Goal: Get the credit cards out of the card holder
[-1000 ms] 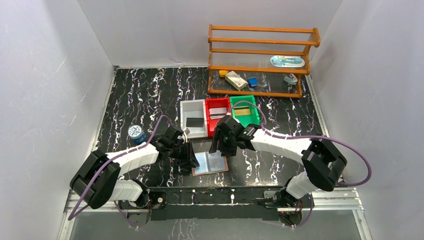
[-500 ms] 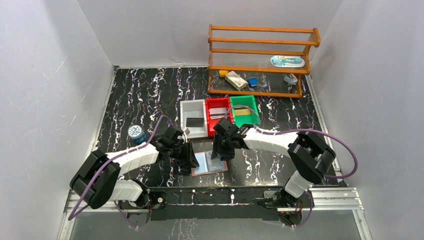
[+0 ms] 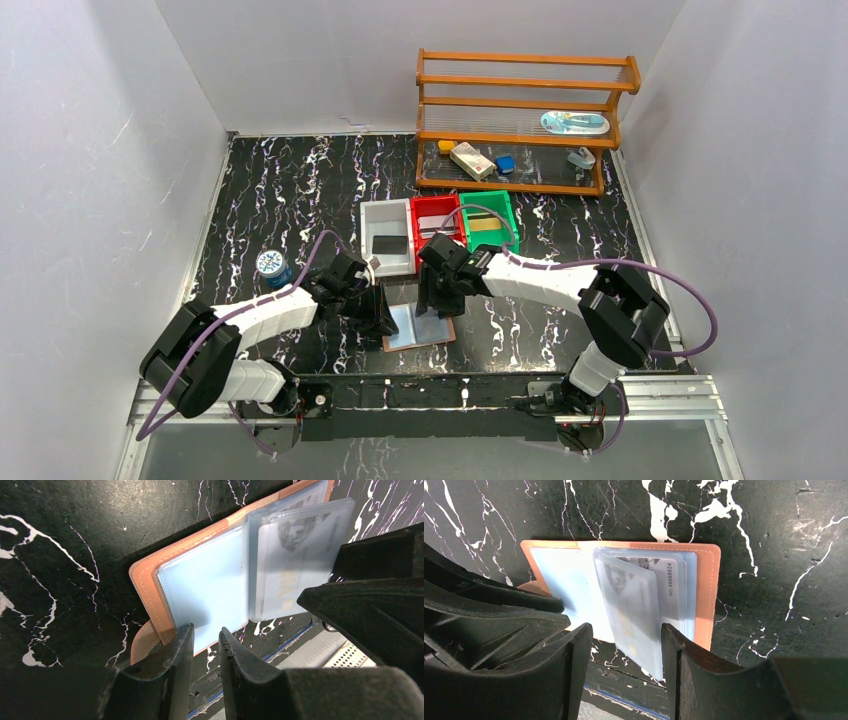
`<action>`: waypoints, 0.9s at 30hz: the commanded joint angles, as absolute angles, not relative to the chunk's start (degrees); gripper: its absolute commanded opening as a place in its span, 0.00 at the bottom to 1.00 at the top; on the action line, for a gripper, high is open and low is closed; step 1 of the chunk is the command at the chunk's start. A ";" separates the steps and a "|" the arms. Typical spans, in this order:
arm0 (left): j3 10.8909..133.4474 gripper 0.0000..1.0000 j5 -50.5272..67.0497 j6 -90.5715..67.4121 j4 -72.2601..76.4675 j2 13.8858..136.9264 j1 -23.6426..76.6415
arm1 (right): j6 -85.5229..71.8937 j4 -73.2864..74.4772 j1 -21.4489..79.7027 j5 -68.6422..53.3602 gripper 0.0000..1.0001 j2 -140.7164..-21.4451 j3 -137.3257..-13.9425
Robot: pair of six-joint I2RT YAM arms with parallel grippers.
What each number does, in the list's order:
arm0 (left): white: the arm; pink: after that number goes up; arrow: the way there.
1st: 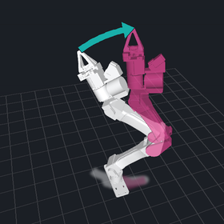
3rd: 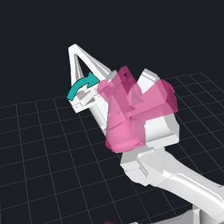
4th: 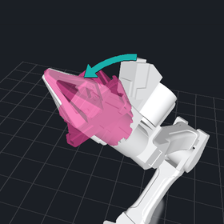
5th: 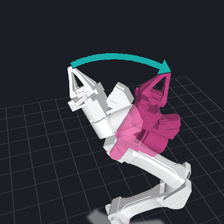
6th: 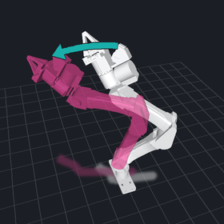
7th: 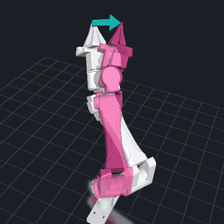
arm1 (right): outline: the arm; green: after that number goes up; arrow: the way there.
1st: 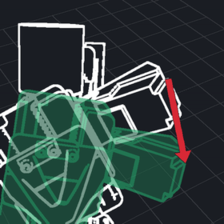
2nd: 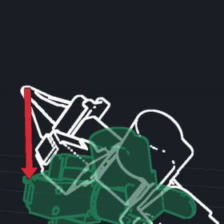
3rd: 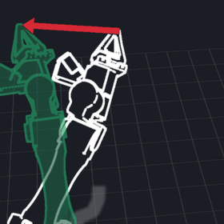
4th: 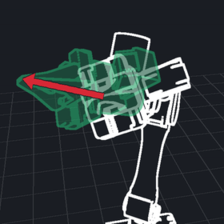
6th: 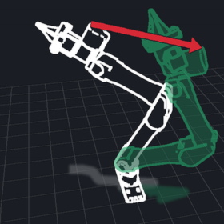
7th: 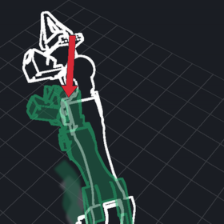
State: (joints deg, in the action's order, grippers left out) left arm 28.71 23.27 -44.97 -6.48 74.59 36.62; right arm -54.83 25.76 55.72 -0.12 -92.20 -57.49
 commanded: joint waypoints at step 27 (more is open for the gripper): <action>29.51 0.24 23.18 -43.59 -9.58 74.57 36.83 | -54.22 29.74 58.14 5.46 0.64 -92.83 -63.07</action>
State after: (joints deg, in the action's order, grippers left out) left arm 28.77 23.29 -44.71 -6.66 74.59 36.62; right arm -53.80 35.05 58.02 9.80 -93.54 -64.03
